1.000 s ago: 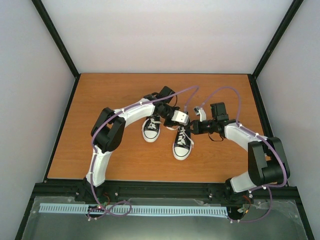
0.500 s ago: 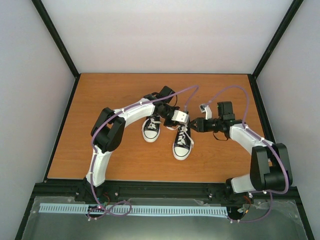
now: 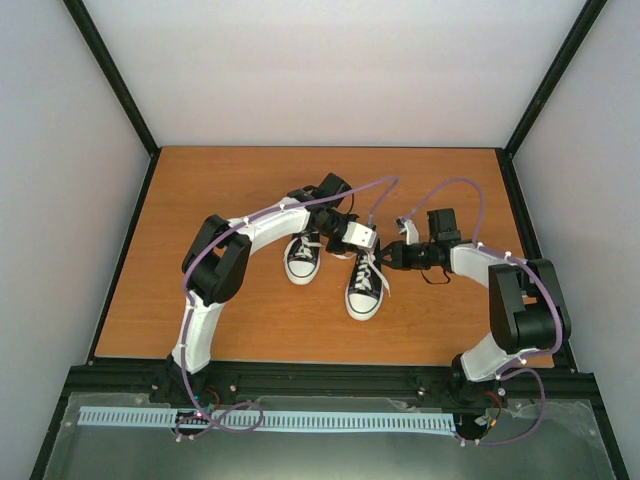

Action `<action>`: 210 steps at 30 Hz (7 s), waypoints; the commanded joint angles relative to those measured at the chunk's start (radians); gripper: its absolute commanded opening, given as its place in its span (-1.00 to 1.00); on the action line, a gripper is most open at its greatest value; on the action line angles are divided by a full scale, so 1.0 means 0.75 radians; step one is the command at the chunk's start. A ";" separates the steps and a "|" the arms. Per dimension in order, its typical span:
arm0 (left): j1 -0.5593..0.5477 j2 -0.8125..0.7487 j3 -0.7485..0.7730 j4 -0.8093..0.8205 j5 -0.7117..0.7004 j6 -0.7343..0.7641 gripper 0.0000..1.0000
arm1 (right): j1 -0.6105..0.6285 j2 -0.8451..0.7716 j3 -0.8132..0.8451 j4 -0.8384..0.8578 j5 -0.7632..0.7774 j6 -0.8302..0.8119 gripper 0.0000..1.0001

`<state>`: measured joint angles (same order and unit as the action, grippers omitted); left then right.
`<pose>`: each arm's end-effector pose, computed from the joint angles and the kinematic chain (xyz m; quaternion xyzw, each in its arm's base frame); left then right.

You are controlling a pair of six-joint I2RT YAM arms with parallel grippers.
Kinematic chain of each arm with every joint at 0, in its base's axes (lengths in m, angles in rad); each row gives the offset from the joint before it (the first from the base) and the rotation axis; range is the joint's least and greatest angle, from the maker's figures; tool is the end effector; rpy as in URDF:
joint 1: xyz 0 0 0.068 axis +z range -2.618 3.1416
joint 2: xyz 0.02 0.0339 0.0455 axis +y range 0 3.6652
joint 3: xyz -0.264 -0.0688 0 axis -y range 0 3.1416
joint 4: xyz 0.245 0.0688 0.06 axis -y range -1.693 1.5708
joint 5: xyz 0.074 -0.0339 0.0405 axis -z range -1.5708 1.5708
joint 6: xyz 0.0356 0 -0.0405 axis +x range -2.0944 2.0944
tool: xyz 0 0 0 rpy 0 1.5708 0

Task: Tie the shoes
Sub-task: Cross the shoelace with the shoelace.

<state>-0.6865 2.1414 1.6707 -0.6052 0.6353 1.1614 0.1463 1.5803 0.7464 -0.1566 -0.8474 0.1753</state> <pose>0.3400 -0.3060 0.1877 0.7811 0.4940 -0.2396 0.2974 0.2781 0.0680 0.1548 -0.1049 0.8751 0.4306 0.1944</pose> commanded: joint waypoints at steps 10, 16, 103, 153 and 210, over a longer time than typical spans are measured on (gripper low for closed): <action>0.001 0.007 0.008 -0.002 0.012 0.022 -0.35 | -0.001 -0.048 0.013 0.106 -0.128 0.012 -0.56; 0.004 0.011 0.002 0.023 0.006 0.019 -0.25 | -0.001 -0.032 0.017 0.089 -0.150 0.004 -0.54; 0.003 0.034 -0.029 0.192 0.148 -0.181 -0.68 | 0.044 -0.065 0.106 -0.077 -0.148 -0.078 -0.86; 0.019 0.021 -0.023 0.177 0.112 -0.216 -0.65 | -0.016 0.152 0.073 0.236 -0.278 0.094 -0.59; 0.042 0.010 0.122 -0.108 -0.015 -0.307 -0.63 | -0.036 0.108 0.039 0.109 -0.199 0.014 -0.94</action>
<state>-0.6495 2.1586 1.7790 -0.7486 0.6647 0.9569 0.1184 1.6520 0.7826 -0.0784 -0.9844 0.2020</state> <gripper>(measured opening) 0.190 0.029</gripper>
